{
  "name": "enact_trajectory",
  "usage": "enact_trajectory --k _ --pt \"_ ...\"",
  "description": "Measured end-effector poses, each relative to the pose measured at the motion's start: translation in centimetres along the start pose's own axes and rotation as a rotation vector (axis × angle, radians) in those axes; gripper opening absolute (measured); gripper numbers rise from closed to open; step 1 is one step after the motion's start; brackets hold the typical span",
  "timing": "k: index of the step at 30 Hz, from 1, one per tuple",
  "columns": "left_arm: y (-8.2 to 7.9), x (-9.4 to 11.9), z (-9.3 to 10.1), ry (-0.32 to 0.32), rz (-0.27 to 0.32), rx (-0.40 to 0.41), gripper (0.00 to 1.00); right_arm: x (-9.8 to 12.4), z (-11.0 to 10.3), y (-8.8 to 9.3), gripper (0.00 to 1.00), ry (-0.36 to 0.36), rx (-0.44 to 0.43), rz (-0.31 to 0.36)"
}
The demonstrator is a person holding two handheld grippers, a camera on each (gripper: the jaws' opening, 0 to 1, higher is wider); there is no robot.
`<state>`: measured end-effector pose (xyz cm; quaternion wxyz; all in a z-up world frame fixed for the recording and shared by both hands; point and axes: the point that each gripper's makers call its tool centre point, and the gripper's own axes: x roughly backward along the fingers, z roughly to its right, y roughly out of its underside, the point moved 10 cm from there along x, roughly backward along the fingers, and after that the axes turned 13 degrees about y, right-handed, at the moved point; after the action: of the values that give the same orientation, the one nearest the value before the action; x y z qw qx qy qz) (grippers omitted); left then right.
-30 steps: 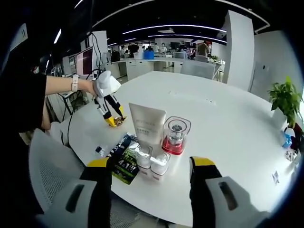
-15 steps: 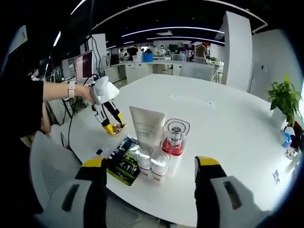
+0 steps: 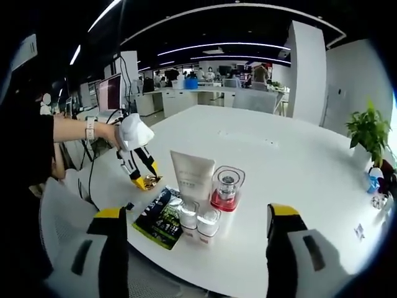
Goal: Arrange the skincare products in the storage area until every visible bottle or jar stands upright without overlapping.
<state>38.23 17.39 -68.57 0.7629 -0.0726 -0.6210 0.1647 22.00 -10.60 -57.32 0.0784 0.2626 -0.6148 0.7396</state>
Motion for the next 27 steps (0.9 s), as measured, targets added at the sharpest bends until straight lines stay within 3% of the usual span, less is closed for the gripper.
enact_trajectory --k 27 --pt "-0.8 -1.0 1.3 0.003 -0.034 -0.04 0.36 0.5 -0.2 0.5 0.99 -0.005 -0.003 0.006"
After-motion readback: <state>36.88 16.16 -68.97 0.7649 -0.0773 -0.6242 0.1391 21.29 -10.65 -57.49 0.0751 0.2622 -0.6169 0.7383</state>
